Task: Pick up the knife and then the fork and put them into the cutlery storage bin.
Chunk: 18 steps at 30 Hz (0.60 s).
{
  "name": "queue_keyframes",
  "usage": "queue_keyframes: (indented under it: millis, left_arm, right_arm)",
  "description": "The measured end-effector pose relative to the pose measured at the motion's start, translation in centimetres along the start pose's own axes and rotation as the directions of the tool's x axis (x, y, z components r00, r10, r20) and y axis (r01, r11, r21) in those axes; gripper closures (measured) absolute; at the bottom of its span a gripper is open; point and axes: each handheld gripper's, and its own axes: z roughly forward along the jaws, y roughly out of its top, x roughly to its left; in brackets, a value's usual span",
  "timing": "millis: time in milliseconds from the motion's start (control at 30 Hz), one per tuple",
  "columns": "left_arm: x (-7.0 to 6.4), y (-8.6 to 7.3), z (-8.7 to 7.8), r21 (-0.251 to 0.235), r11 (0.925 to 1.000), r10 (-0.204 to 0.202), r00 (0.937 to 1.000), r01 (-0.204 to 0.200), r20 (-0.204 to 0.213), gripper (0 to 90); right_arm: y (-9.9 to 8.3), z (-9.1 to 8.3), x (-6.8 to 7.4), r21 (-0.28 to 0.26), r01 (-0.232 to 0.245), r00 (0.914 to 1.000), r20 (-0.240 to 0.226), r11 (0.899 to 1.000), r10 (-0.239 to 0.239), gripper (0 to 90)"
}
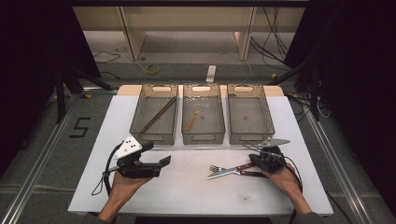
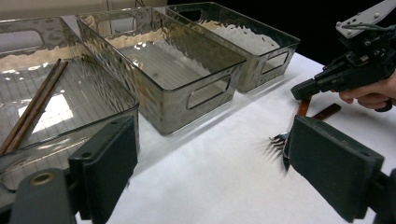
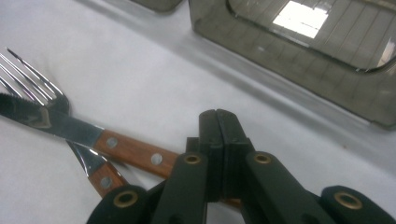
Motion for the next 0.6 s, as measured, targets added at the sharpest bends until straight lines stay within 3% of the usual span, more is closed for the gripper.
queue_keyframes:
  millis: [267, 600]
  left_arm:
    - [-0.1, 0.0, 0.1, 0.002, 1.0000, 0.004, 1.0000, -0.004, 0.003, 15.0]
    - [-0.2, 0.1, 0.0, 0.001, 1.0000, 0.008, 1.0000, -0.008, 0.005, 15.0]
  right_arm:
    - [0.0, -0.1, -0.2, 0.027, -0.025, 0.9996, -0.015, 0.999, 0.025, 90.0]
    - [-0.9, -1.5, 1.0, 0.109, -0.019, 0.9995, -0.024, 0.994, 0.022, 90.0]
